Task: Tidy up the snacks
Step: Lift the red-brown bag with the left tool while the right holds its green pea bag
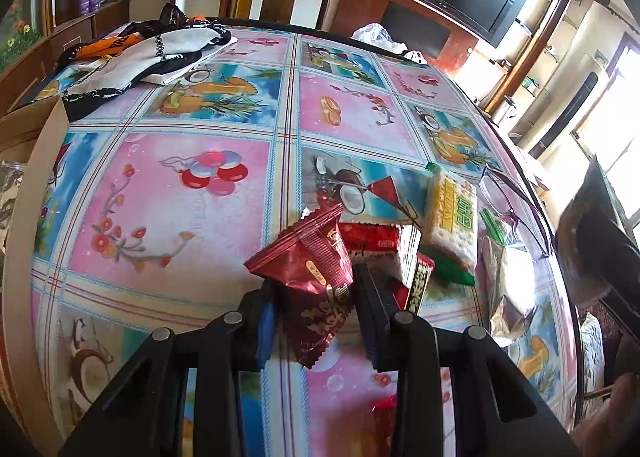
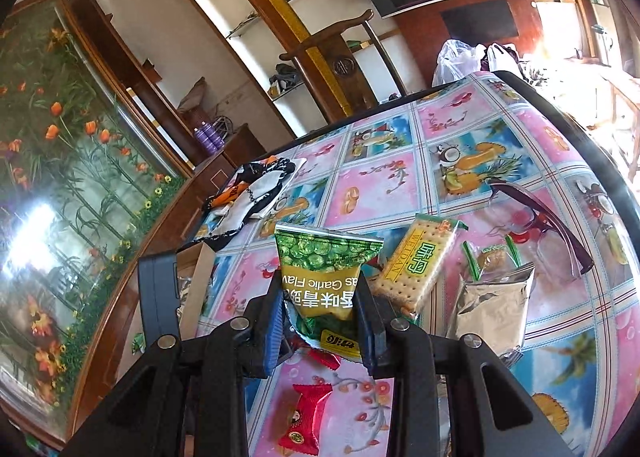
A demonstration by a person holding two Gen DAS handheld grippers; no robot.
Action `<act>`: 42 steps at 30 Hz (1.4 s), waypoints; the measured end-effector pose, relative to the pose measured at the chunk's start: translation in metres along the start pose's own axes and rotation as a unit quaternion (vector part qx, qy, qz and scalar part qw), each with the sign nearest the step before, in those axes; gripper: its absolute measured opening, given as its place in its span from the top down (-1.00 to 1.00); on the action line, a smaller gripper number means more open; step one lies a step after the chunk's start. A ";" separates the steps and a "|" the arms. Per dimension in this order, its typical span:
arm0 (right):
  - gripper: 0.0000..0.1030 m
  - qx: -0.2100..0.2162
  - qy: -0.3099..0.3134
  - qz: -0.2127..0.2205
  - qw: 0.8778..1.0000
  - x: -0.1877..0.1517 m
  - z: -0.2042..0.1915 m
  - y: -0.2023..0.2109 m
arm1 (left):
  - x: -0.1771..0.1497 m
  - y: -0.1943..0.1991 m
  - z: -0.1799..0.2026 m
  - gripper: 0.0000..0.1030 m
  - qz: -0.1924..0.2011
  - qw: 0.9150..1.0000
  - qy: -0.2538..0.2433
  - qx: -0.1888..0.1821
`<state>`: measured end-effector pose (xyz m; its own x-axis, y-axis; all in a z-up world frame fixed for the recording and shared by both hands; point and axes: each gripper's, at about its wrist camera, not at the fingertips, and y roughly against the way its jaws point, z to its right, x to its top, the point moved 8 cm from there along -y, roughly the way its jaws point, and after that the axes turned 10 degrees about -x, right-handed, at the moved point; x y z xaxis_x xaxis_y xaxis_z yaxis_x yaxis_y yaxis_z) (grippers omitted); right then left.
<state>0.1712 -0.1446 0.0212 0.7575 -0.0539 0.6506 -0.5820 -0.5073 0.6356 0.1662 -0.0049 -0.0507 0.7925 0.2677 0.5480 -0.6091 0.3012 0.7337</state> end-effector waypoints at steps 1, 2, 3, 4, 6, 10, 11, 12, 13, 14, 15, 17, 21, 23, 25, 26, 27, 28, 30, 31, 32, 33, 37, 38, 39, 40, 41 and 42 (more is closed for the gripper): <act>0.36 -0.002 0.002 0.000 1.000 -0.001 -0.001 -0.001 | -0.003 0.004 -0.001 0.35 -0.005 1.000 -0.006 -0.005; 0.36 -0.003 0.006 -0.002 1.000 -0.003 -0.002 -0.003 | -0.005 0.008 -0.001 0.35 -0.005 1.000 -0.012 -0.005; 0.36 -0.003 0.011 -0.007 1.000 -0.005 -0.004 -0.005 | -0.006 0.013 -0.003 0.35 0.000 1.000 -0.020 -0.001; 0.36 -0.005 0.014 -0.009 1.000 -0.007 -0.006 -0.007 | -0.006 0.019 -0.005 0.35 0.007 1.000 -0.026 0.002; 0.36 -0.011 0.028 -0.018 0.999 -0.014 -0.011 -0.013 | -0.004 0.029 -0.008 0.35 0.023 0.999 -0.032 0.009; 0.36 -0.028 0.062 -0.022 0.997 -0.027 -0.023 -0.023 | 0.006 0.045 -0.012 0.35 0.053 0.997 -0.048 0.028; 0.36 -0.029 0.065 -0.023 0.997 -0.029 -0.024 -0.024 | 0.007 0.046 -0.013 0.35 0.057 0.996 -0.053 0.038; 0.36 -0.031 0.064 -0.025 0.997 -0.031 -0.024 -0.026 | 0.009 0.048 -0.014 0.35 0.060 0.996 -0.056 0.044; 0.36 -0.034 0.063 -0.028 0.997 -0.032 -0.022 -0.029 | 0.010 0.051 -0.016 0.35 0.064 0.995 -0.057 0.045; 0.36 -0.036 0.062 -0.030 0.997 -0.033 -0.021 -0.031 | 0.012 0.053 -0.016 0.35 0.069 0.995 -0.058 0.052; 0.36 -0.039 0.061 -0.032 0.997 -0.034 -0.019 -0.033 | 0.014 0.057 -0.017 0.35 0.078 0.993 -0.063 0.063; 0.36 -0.041 0.057 -0.036 0.997 -0.036 -0.017 -0.037 | 0.015 0.062 -0.015 0.35 0.087 0.991 -0.070 0.070; 0.36 -0.039 0.054 -0.041 0.997 -0.038 -0.016 -0.040 | 0.018 0.071 -0.015 0.35 0.105 0.989 -0.075 0.079; 0.36 -0.040 0.054 -0.038 0.997 -0.038 -0.016 -0.039 | 0.019 0.073 -0.013 0.35 0.110 0.987 -0.080 0.084; 0.36 -0.039 0.053 -0.035 0.997 -0.037 -0.016 -0.038 | 0.019 0.075 -0.011 0.35 0.115 0.985 -0.088 0.092; 0.36 -0.039 0.053 -0.034 0.997 -0.037 -0.016 -0.037 | 0.019 0.076 -0.010 0.35 0.118 0.984 -0.090 0.095; 0.36 -0.039 0.052 -0.032 0.997 -0.037 -0.016 -0.036 | 0.019 0.078 -0.008 0.35 0.121 0.983 -0.095 0.099; 0.36 -0.039 0.051 -0.031 0.997 -0.036 -0.016 -0.036 | 0.020 0.079 -0.007 0.35 0.125 0.982 -0.097 0.103; 0.36 -0.038 0.052 -0.032 0.997 -0.036 -0.017 -0.036 | 0.020 0.082 -0.006 0.35 0.134 0.978 -0.105 0.116; 0.36 -0.040 0.051 -0.031 0.997 -0.036 -0.016 -0.036 | 0.020 0.083 -0.005 0.35 0.137 0.977 -0.109 0.121; 0.36 -0.038 0.051 -0.031 0.998 -0.036 -0.017 -0.035 | 0.020 0.084 -0.004 0.35 0.140 0.976 -0.111 0.125; 0.36 -0.035 0.051 -0.030 0.998 -0.036 -0.018 -0.034 | 0.020 0.085 -0.004 0.35 0.143 0.974 -0.115 0.130; 0.36 -0.030 0.054 -0.020 0.998 -0.034 -0.021 -0.029 | 0.021 0.088 -0.002 0.35 0.149 0.972 -0.122 0.137; 0.36 -0.030 0.055 -0.020 0.998 -0.034 -0.022 -0.028 | 0.021 0.088 -0.002 0.35 0.150 0.971 -0.123 0.139; 0.36 -0.030 0.056 -0.020 0.998 -0.034 -0.023 -0.028 | 0.022 0.089 -0.002 0.35 0.152 0.970 -0.124 0.142; 0.36 -0.032 0.058 -0.020 0.998 -0.035 -0.023 -0.029 | 0.022 0.090 -0.002 0.35 0.153 0.970 -0.126 0.144; 0.36 -0.033 0.059 -0.020 0.998 -0.035 -0.023 -0.029 | 0.022 0.090 -0.002 0.35 0.154 0.969 -0.127 0.146; 0.36 -0.034 0.060 -0.020 0.997 -0.035 -0.023 -0.030 | 0.022 0.090 -0.001 0.35 0.156 0.968 -0.129 0.149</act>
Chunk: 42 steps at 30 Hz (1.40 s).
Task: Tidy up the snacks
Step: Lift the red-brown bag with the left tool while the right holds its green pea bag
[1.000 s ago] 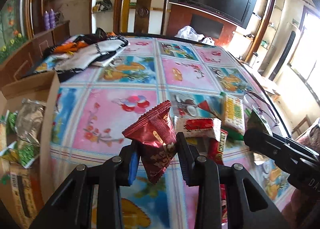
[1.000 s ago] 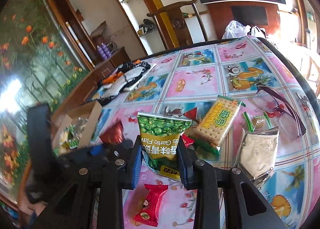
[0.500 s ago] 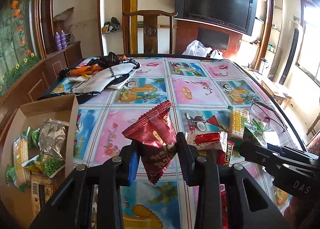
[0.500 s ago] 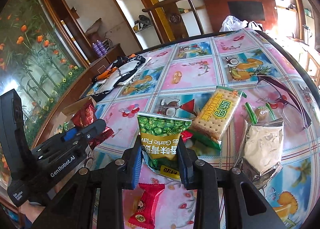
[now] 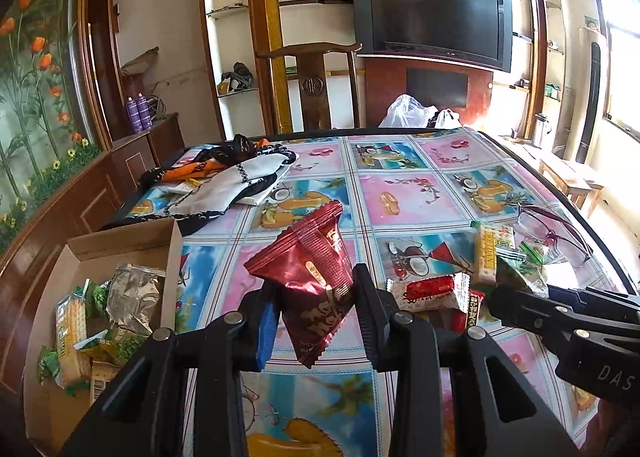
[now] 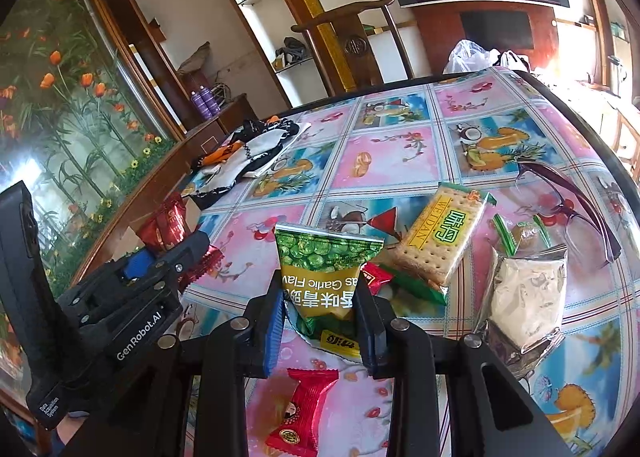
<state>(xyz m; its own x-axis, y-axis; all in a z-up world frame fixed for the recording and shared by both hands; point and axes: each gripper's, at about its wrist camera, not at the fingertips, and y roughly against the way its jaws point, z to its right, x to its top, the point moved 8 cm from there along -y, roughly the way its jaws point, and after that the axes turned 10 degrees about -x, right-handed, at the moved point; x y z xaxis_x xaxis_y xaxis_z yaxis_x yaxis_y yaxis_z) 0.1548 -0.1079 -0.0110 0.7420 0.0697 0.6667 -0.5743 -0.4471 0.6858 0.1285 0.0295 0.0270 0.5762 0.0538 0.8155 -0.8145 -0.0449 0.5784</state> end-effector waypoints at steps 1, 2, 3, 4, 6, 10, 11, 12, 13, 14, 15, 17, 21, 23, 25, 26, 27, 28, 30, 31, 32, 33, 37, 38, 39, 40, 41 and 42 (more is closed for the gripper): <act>0.36 0.000 0.000 0.000 1.000 0.000 0.000 0.000 | 0.001 0.001 0.000 0.35 0.003 1.000 -0.003 0.005; 0.36 0.000 0.000 0.000 1.000 0.000 0.000 0.000 | 0.001 0.002 0.000 0.35 0.006 1.000 -0.006 0.008; 0.36 -0.001 0.000 0.000 1.000 0.000 0.000 0.000 | 0.002 0.003 0.001 0.35 0.009 1.000 -0.008 0.010; 0.36 -0.001 0.000 0.000 1.000 0.000 0.000 0.000 | 0.002 0.003 0.001 0.35 0.011 1.000 -0.009 0.012; 0.36 0.000 0.000 0.000 1.000 0.000 0.000 -0.001 | 0.003 0.005 0.002 0.35 0.016 1.000 -0.015 0.017; 0.36 -0.001 0.000 0.000 1.000 0.000 0.000 -0.001 | 0.005 0.008 0.003 0.35 0.023 0.999 -0.024 0.026; 0.36 -0.001 0.000 0.000 1.000 0.000 0.000 -0.001 | 0.006 0.008 0.003 0.35 0.024 0.999 -0.024 0.026; 0.36 0.000 -0.001 0.000 1.000 0.000 0.000 -0.001 | 0.006 0.009 0.002 0.35 0.025 0.999 -0.024 0.027; 0.36 0.000 -0.001 0.001 1.000 0.000 0.000 0.000 | 0.006 0.009 0.002 0.35 0.026 0.999 -0.026 0.029; 0.36 0.000 -0.001 0.002 1.000 0.001 0.000 0.000 | 0.006 0.009 0.002 0.35 0.026 0.999 -0.026 0.029; 0.36 0.000 -0.001 0.003 1.000 0.001 0.000 0.000 | 0.007 0.009 0.002 0.35 0.027 0.999 -0.026 0.029; 0.36 -0.001 0.000 0.004 1.000 0.001 0.000 0.000 | 0.006 0.009 0.002 0.35 0.026 0.999 -0.027 0.032; 0.36 -0.003 -0.001 0.004 1.000 0.001 0.000 0.000 | 0.007 0.009 0.001 0.35 0.027 0.999 -0.027 0.035; 0.36 -0.001 -0.002 0.005 1.000 0.002 0.001 0.001 | 0.007 0.010 0.001 0.35 0.029 0.999 -0.027 0.037; 0.36 -0.002 -0.003 0.006 1.000 0.002 0.001 0.001 | 0.008 0.010 0.001 0.35 0.030 0.998 -0.028 0.037; 0.36 -0.001 -0.003 0.006 1.000 0.002 0.001 0.001 | 0.008 0.010 0.001 0.34 0.030 0.998 -0.028 0.038; 0.36 -0.001 -0.003 0.006 1.000 0.002 0.001 0.001 | 0.008 0.010 0.001 0.34 0.031 0.998 -0.027 0.037; 0.36 -0.002 -0.002 0.006 1.000 0.001 0.001 0.002 | 0.008 0.010 0.001 0.34 0.030 0.998 -0.028 0.037; 0.36 0.000 -0.001 0.006 1.000 0.002 0.001 0.002 | 0.008 0.011 0.001 0.34 0.030 0.998 -0.028 0.037; 0.36 0.000 -0.001 0.006 1.000 0.002 0.001 0.002 | 0.008 0.011 0.001 0.34 0.031 0.998 -0.028 0.037; 0.36 -0.001 0.000 0.007 1.000 0.002 0.001 0.002 | 0.008 0.011 0.001 0.34 0.032 0.998 -0.029 0.037; 0.36 -0.001 0.000 0.008 1.000 0.002 0.001 0.003 | 0.009 0.011 0.001 0.34 0.032 0.998 -0.030 0.038; 0.36 -0.001 0.003 0.011 1.000 0.003 0.000 0.004 | 0.009 0.011 0.001 0.34 0.033 0.998 -0.029 0.039; 0.36 0.000 0.003 0.010 1.000 0.003 -0.001 0.004 | 0.010 0.013 0.001 0.34 0.034 0.998 -0.028 0.039; 0.36 -0.001 0.003 0.011 1.000 0.003 -0.001 0.004 | 0.011 0.012 0.000 0.34 0.035 0.998 -0.027 0.039; 0.36 -0.002 0.004 0.011 1.000 0.003 -0.001 0.005 | 0.011 0.013 0.000 0.34 0.035 0.998 -0.028 0.040; 0.36 -0.003 0.005 0.011 1.000 0.003 -0.002 0.004 | 0.012 0.013 0.000 0.34 0.035 0.998 -0.028 0.040; 0.36 -0.002 0.005 0.010 1.000 0.003 -0.001 0.004 | 0.013 0.014 0.000 0.35 0.036 0.998 -0.027 0.040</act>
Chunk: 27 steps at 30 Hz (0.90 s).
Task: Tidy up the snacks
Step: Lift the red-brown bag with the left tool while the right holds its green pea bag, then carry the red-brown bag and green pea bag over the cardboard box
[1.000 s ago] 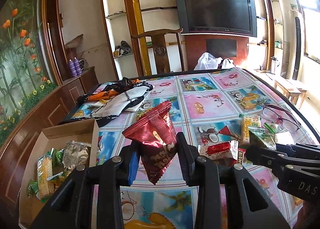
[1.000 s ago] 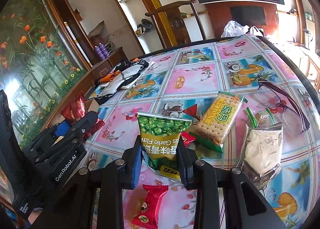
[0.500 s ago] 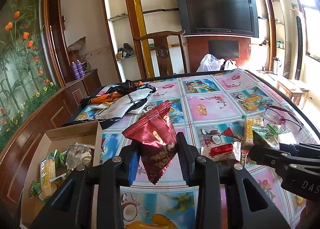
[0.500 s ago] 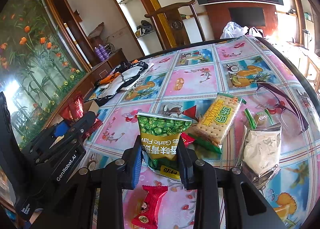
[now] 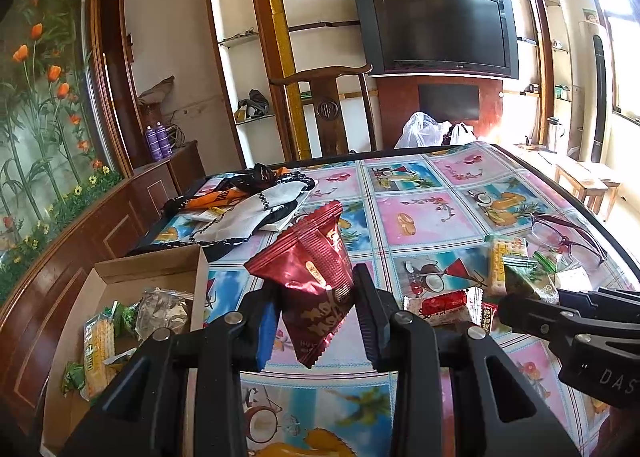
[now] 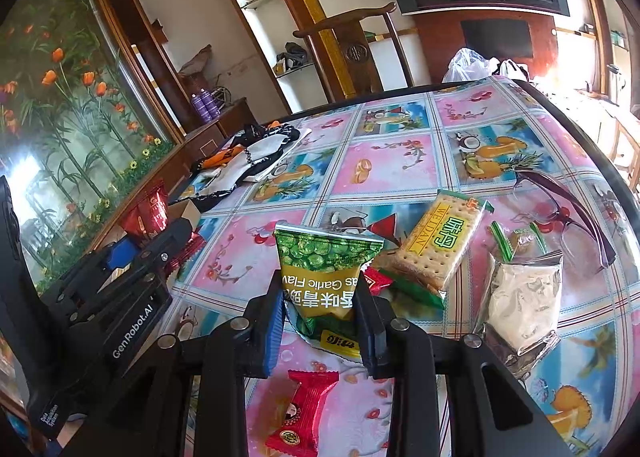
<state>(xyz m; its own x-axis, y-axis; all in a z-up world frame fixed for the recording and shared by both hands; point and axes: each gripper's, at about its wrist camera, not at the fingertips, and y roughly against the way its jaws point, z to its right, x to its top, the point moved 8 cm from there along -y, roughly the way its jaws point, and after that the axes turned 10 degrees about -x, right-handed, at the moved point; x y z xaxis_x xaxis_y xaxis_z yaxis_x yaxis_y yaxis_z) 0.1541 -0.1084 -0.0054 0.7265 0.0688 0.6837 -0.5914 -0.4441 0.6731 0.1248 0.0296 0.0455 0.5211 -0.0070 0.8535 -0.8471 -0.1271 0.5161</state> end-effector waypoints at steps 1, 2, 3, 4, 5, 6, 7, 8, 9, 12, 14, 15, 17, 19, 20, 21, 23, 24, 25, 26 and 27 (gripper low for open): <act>0.36 0.000 -0.001 0.000 1.000 0.000 0.000 0.000 | 0.000 0.001 0.000 0.35 0.000 1.000 0.000 0.000; 0.36 0.000 -0.001 0.000 1.000 0.000 0.000 0.000 | 0.001 0.001 0.000 0.34 0.001 1.000 -0.001 0.001; 0.36 -0.001 0.000 0.001 1.000 0.000 0.001 0.001 | 0.002 0.002 0.000 0.34 0.003 1.000 0.000 0.002; 0.36 0.000 0.000 0.001 1.000 0.000 0.000 0.001 | 0.002 0.004 -0.001 0.34 0.004 1.000 0.000 0.002; 0.36 0.000 -0.001 0.001 1.000 0.000 0.000 0.001 | 0.002 0.004 -0.001 0.34 0.004 1.000 0.000 0.002; 0.36 0.000 0.000 0.001 1.000 0.000 0.000 0.001 | 0.002 0.004 -0.001 0.34 0.005 1.000 0.000 0.003; 0.36 -0.001 0.000 0.002 1.000 0.000 0.000 0.001 | 0.003 0.004 -0.001 0.34 0.005 1.000 -0.001 0.003; 0.36 -0.001 0.001 0.002 1.000 0.000 0.000 0.001 | 0.003 0.004 -0.001 0.34 0.005 1.000 0.000 0.002; 0.36 -0.001 0.001 0.003 1.000 0.001 -0.001 0.002 | 0.003 0.005 -0.001 0.34 0.005 1.000 0.001 0.002; 0.36 -0.001 0.003 0.004 1.000 0.001 -0.001 0.002 | 0.004 0.005 -0.002 0.34 0.007 1.000 0.005 0.001; 0.36 -0.002 0.004 0.005 1.000 0.001 -0.002 0.002 | 0.006 0.007 -0.003 0.34 0.008 1.000 0.009 -0.002; 0.36 -0.002 0.005 0.005 1.000 0.001 -0.002 0.002 | 0.008 0.009 -0.006 0.34 0.009 1.000 0.013 -0.005; 0.36 -0.003 0.007 0.008 1.000 0.001 -0.003 0.002 | 0.011 0.014 -0.015 0.34 0.015 0.999 0.028 -0.006; 0.36 -0.003 0.011 0.010 1.000 0.001 -0.004 0.004 | 0.013 0.020 -0.028 0.34 0.021 0.999 0.047 -0.006; 0.36 -0.003 0.011 0.011 1.000 0.000 -0.005 0.004 | 0.012 0.022 -0.036 0.34 0.024 0.998 0.056 -0.001; 0.36 -0.002 0.013 0.011 1.000 0.000 -0.006 0.004 | 0.012 0.023 -0.042 0.34 0.025 0.998 0.063 0.002; 0.36 0.000 0.017 0.009 1.000 -0.002 -0.009 0.003 | 0.011 0.024 -0.056 0.34 0.024 0.997 0.079 0.004; 0.36 0.000 0.019 0.009 1.000 -0.003 -0.011 0.003 | 0.010 0.024 -0.062 0.34 0.022 0.996 0.087 0.004; 0.36 0.001 0.022 0.008 1.000 -0.004 -0.013 0.002 | 0.009 0.025 -0.071 0.34 0.022 0.995 0.097 0.007; 0.36 0.003 0.025 0.008 1.000 -0.005 -0.016 0.002 | 0.008 0.027 -0.078 0.34 0.023 0.994 0.102 0.011; 0.36 0.005 0.029 0.007 1.000 -0.007 -0.019 0.002 | 0.008 0.030 -0.086 0.34 0.025 0.994 0.109 0.017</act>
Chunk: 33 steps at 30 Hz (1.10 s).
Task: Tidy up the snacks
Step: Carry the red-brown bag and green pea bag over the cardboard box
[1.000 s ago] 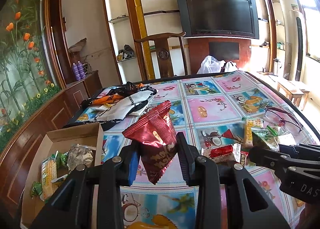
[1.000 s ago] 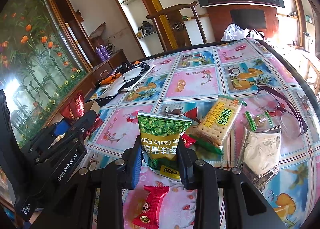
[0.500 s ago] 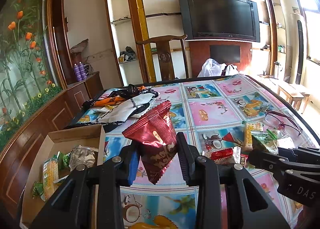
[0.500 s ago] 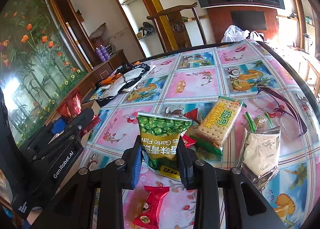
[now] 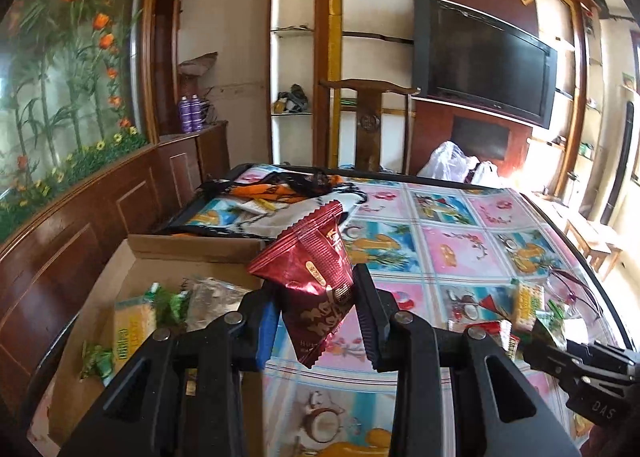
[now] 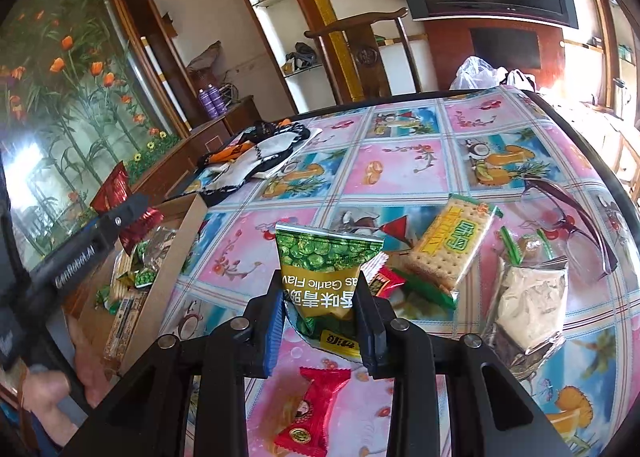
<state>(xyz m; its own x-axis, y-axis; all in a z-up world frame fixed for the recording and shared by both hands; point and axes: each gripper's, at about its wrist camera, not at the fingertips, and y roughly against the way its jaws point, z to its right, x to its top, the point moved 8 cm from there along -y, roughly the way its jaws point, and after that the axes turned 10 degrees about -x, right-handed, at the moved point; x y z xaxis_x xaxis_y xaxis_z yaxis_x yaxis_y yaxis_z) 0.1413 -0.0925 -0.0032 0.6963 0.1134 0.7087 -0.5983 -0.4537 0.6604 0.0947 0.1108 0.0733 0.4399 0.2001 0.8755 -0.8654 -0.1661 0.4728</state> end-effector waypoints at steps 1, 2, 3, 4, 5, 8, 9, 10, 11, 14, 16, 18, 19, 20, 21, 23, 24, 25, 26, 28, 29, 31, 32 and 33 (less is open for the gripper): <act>0.36 0.002 0.003 0.000 1.000 -0.001 -0.003 0.000 | 0.000 0.003 -0.007 0.34 0.002 1.000 0.005 0.003; 0.36 0.006 0.007 0.001 1.000 -0.002 -0.009 0.000 | -0.001 0.005 -0.013 0.34 0.004 1.000 0.010 0.005; 0.36 0.007 0.009 0.002 1.000 -0.003 -0.013 0.001 | -0.001 0.005 -0.018 0.34 0.005 1.000 0.016 0.008; 0.36 0.009 0.012 0.003 1.000 -0.004 -0.019 0.001 | 0.000 0.007 -0.026 0.34 0.006 1.000 0.024 0.011; 0.36 0.013 0.015 0.003 1.000 -0.005 -0.025 0.001 | -0.001 0.008 -0.030 0.34 0.006 0.999 0.030 0.012; 0.35 0.029 0.027 0.007 0.999 -0.010 -0.050 0.004 | -0.001 0.013 -0.046 0.34 0.010 0.999 0.047 0.017; 0.35 0.034 0.032 0.007 0.999 -0.011 -0.058 0.004 | -0.001 0.015 -0.051 0.34 0.013 0.998 0.052 0.020; 0.35 0.042 0.038 0.005 0.998 -0.015 -0.071 0.004 | -0.002 0.018 -0.057 0.34 0.015 0.998 0.056 0.022; 0.35 0.047 0.041 0.003 0.998 -0.018 -0.080 0.003 | -0.003 0.019 -0.061 0.34 0.015 0.998 0.061 0.024; 0.35 0.073 0.055 -0.003 0.996 -0.026 -0.114 0.002 | -0.010 0.027 -0.080 0.34 0.015 0.996 0.079 0.028; 0.35 0.085 0.069 0.001 0.994 -0.031 -0.135 0.004 | -0.019 0.034 -0.097 0.34 0.013 0.995 0.091 0.039; 0.35 0.094 0.087 0.003 0.992 -0.037 -0.156 0.004 | -0.028 0.042 -0.115 0.34 0.012 0.993 0.113 0.042; 0.35 0.099 0.097 0.000 0.990 -0.041 -0.167 0.002 | -0.031 0.045 -0.120 0.34 0.013 0.992 0.120 0.042; 0.34 0.102 0.101 -0.004 0.990 -0.044 -0.174 0.000 | -0.035 0.051 -0.129 0.34 0.013 0.991 0.127 0.046; 0.34 0.105 0.107 -0.008 0.989 -0.048 -0.181 -0.003 | -0.037 0.055 -0.134 0.34 0.015 0.990 0.129 0.050; 0.34 0.112 0.121 -0.015 0.986 -0.055 -0.197 -0.007 | -0.043 0.062 -0.143 0.34 0.011 0.990 0.126 0.056; 0.34 0.113 0.131 -0.014 0.985 -0.058 -0.204 -0.008 | -0.047 0.065 -0.147 0.34 0.003 0.991 0.125 0.054; 0.34 0.114 0.138 -0.012 0.984 -0.061 -0.210 -0.008 | -0.052 0.066 -0.150 0.34 -0.003 0.991 0.128 0.049; 0.34 0.117 0.146 -0.013 0.982 -0.064 -0.217 -0.008 | -0.057 0.067 -0.153 0.34 -0.011 0.990 0.131 0.045; 0.34 0.126 0.154 -0.021 0.980 -0.070 -0.228 -0.012 | -0.068 0.064 -0.160 0.34 -0.034 0.989 0.138 0.031; 0.34 0.128 0.157 -0.027 0.979 -0.073 -0.233 -0.016 | -0.074 0.063 -0.163 0.34 -0.040 0.988 0.145 0.026; 0.34 0.121 0.167 -0.033 0.978 -0.078 -0.238 -0.025 | -0.084 0.061 -0.171 0.34 -0.050 0.986 0.154 0.031; 0.34 0.120 0.169 -0.036 0.978 -0.079 -0.240 -0.027 | -0.086 0.059 -0.172 0.34 -0.053 0.986 0.157 0.029; 0.34 0.119 0.169 -0.038 0.978 -0.080 -0.241 -0.029 | -0.088 0.058 -0.172 0.34 -0.054 0.985 0.159 0.027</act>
<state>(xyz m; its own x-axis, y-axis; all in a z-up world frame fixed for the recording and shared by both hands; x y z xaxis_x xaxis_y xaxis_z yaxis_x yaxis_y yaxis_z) 0.0078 0.1246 -0.0193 0.5401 0.4216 0.7284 -0.4137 -0.6207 0.6660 -0.0355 0.2501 0.0061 0.4229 0.5112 0.7482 -0.8006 -0.1761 0.5728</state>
